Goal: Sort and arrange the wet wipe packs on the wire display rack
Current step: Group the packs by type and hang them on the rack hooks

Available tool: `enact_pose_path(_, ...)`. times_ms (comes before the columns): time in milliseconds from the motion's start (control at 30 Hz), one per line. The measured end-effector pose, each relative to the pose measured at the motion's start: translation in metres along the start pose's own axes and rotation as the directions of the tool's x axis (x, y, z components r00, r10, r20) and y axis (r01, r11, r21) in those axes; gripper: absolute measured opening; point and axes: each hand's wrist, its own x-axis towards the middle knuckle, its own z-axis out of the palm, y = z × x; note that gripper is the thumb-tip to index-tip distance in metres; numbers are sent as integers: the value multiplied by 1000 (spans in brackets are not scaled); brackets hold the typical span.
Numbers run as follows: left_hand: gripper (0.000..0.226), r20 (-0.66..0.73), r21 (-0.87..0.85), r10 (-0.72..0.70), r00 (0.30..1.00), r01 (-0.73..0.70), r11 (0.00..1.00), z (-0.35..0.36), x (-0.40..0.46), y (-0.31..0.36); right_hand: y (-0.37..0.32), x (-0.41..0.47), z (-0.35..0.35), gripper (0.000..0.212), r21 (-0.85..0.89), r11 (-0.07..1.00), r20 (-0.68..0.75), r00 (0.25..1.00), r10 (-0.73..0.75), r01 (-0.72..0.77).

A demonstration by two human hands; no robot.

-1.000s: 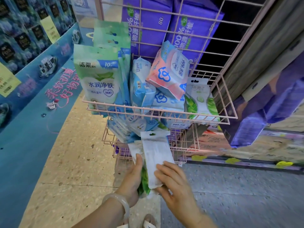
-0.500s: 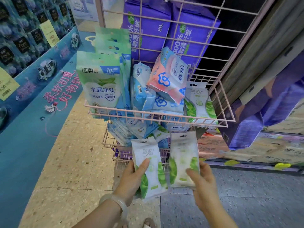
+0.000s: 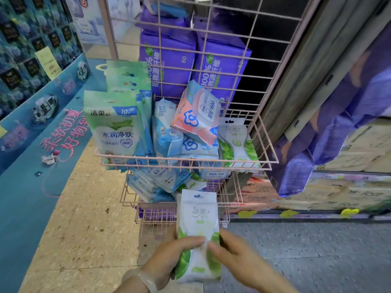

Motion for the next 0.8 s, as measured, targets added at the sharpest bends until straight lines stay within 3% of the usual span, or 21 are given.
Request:
enact_pose_path(67,67,41,11,7,999,-7,1000,-2,-6,9,-34,-1,-33,20,-55,986,-206,964,-166,158)
enact_pose_path(133,70,122,45,24,992,-29,999,-1,-14,21,-71,9,-69,19,-56,948,-506,809,-299,314)
enact_pose_path(200,78,203,46,42,978,-53,998,2,-22,33,-103,32,-103,13,-252,936,-630,692,-353,247)
enact_pose_path(267,80,246,32,68,967,-78,996,7,-29,44,-129,63,-126,39,-431,902,-605,748,-272,-21)
enact_pose_path(333,78,280,8,106,954,-113,994,10,-34,53,-142,89,-133,61,-627,745,-493,857,-152,-228)
enact_pose_path(400,77,308,-23,141,941,-141,990,11,-39,61,-146,107,-128,71,-774,581,-342,938,-52,-250)
enact_pose_path(433,78,315,-34,158,936,-155,987,12,-41,66,-143,115,-125,76,-798,551,-295,955,-8,-242)
enact_pose_path(533,83,305,-33,214,928,-214,976,13,-46,77,-134,128,-127,110,-681,635,-388,915,112,-366)
enact_pose_path(667,82,305,1,253,918,-267,964,13,-47,86,-127,126,-127,126,-638,667,-490,871,34,-385)
enact_pose_path(733,81,311,3,262,914,-277,961,16,-48,89,-126,122,-128,117,-533,777,-556,831,-23,-335)
enact_pose_path(800,80,307,6,279,910,-295,955,19,-48,92,-125,117,-134,95,-474,850,-598,793,-116,-232)
